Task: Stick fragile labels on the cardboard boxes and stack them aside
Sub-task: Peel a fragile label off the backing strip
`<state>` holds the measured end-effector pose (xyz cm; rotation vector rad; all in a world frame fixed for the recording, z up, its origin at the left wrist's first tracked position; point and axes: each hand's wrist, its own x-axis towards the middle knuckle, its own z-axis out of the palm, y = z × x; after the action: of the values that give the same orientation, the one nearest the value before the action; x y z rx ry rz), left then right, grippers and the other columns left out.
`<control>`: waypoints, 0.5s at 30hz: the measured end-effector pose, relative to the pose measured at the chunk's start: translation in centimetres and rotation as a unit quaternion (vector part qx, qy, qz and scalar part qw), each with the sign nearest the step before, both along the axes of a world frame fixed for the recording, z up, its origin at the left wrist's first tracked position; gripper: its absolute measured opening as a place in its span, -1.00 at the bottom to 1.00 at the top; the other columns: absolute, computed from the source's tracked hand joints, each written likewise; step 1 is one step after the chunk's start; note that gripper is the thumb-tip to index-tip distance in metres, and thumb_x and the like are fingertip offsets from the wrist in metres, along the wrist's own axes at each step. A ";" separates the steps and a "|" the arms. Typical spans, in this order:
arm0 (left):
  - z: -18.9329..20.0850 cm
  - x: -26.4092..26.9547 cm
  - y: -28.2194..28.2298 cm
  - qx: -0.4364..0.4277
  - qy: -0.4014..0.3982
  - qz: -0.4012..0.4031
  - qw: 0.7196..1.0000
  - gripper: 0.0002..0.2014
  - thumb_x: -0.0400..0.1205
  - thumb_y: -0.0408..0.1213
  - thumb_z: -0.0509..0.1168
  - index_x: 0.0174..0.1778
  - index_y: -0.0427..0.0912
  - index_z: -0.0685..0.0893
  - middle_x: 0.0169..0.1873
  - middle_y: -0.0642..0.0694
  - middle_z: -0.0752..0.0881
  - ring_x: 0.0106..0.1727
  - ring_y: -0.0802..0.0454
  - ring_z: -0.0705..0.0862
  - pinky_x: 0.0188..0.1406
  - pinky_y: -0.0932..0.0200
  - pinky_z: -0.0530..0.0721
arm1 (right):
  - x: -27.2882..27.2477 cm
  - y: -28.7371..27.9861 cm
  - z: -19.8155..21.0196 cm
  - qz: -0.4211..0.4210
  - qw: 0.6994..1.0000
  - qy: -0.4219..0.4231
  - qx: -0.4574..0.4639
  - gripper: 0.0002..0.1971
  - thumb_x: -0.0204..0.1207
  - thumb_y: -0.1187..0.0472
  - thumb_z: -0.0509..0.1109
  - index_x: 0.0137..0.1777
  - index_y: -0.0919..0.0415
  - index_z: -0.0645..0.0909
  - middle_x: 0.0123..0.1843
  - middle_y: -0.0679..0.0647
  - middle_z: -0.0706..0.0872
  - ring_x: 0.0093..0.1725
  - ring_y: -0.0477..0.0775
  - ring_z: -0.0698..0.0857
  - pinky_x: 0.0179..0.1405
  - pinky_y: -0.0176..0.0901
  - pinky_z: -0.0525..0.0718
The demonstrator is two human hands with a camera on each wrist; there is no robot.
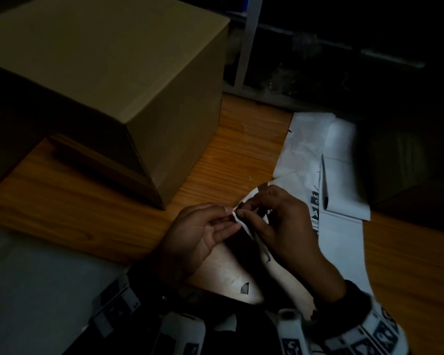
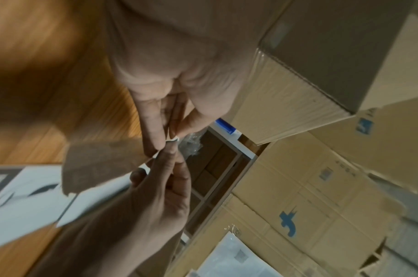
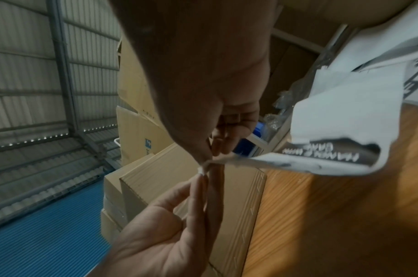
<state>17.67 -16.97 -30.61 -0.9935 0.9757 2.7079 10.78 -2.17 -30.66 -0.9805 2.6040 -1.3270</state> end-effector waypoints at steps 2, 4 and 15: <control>0.0 0.1 0.1 0.012 0.004 -0.006 1.000 -0.89 0.62 -0.54 0.25 -0.08 -0.50 0.67 -0.11 -0.32 0.76 -0.14 -0.05 0.81 -0.24 0.19 0.78 | 0.4 0.3 0.0 0.002 1.000 0.007 -0.005 -0.86 0.46 0.04 0.50 -0.15 0.08 0.80 -0.19 -0.09 0.70 -0.21 -0.16 0.66 -0.24 -0.49 0.50; 0.1 0.2 0.2 0.015 0.009 -0.012 1.000 -0.88 0.60 -0.55 0.25 -0.07 -0.53 0.67 -0.04 -0.36 0.75 -0.05 -0.09 0.80 -0.17 0.18 0.79 | 0.9 0.5 0.1 0.006 1.000 0.016 -0.012 -0.82 0.52 0.04 0.42 -0.09 0.10 0.80 -0.18 -0.06 0.70 -0.21 -0.17 0.65 -0.22 -0.44 0.53; 0.3 0.4 0.9 -0.059 0.024 -0.046 0.997 -0.87 0.61 -0.51 0.27 -0.20 -0.42 0.70 -0.33 -0.19 0.73 -0.29 0.06 0.69 -0.32 0.27 0.74 | 3.0 1.1 1.0 -0.058 0.998 0.019 -0.021 -0.89 0.46 0.16 0.44 -0.13 0.04 0.81 -0.22 -0.14 0.79 -0.29 -0.25 0.69 -0.26 -0.45 0.59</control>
<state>18.06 -16.08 -30.32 -0.8830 1.1719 2.6361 13.76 -1.10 -29.61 -0.8804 2.7097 -1.4072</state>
